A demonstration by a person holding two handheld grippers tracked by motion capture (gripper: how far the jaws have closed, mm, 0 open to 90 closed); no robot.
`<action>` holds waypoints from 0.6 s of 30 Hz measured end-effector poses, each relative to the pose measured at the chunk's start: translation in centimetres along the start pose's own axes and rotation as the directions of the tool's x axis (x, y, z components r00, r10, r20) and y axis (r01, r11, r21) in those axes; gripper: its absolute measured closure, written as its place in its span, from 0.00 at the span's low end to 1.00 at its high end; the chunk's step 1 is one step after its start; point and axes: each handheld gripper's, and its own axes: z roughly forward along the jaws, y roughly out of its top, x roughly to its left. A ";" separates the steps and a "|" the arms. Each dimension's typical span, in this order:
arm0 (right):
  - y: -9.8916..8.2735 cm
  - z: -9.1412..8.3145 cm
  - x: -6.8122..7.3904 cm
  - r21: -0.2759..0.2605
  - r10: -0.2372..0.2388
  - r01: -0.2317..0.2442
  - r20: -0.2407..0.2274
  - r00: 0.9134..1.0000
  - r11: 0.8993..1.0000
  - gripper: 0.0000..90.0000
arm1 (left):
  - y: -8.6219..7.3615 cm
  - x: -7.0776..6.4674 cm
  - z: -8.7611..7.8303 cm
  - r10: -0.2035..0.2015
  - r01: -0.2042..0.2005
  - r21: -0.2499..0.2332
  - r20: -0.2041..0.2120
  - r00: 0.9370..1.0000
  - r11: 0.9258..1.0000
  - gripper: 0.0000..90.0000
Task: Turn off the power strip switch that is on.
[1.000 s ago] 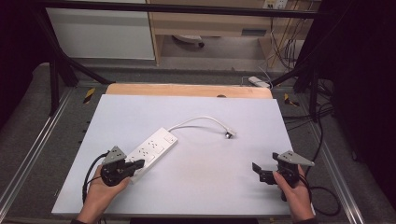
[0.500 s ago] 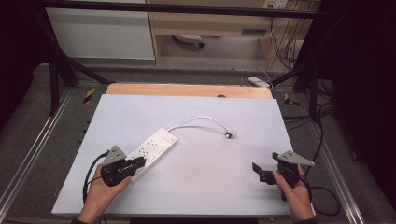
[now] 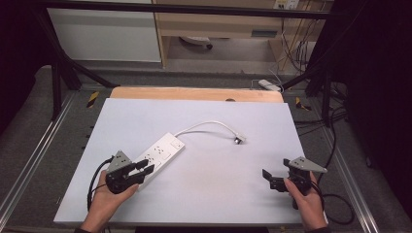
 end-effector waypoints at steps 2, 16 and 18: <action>0.0 0.0 0.0 0.000 0.000 0.000 0.000 1.000 1.000 0.04 | 0.1 0.0 0.0 -0.001 0.001 -0.010 -0.004 1.000 1.000 0.65; 0.0 0.0 0.0 0.000 0.001 -0.001 0.000 1.000 1.000 0.04 | 0.3 -0.3 0.0 -0.003 0.002 -0.042 -0.019 1.000 0.999 0.41; 0.0 0.0 0.0 0.001 0.000 0.000 -0.001 1.000 1.000 0.04 | 0.3 -0.4 0.1 -0.008 0.007 -0.040 -0.018 1.000 0.999 0.40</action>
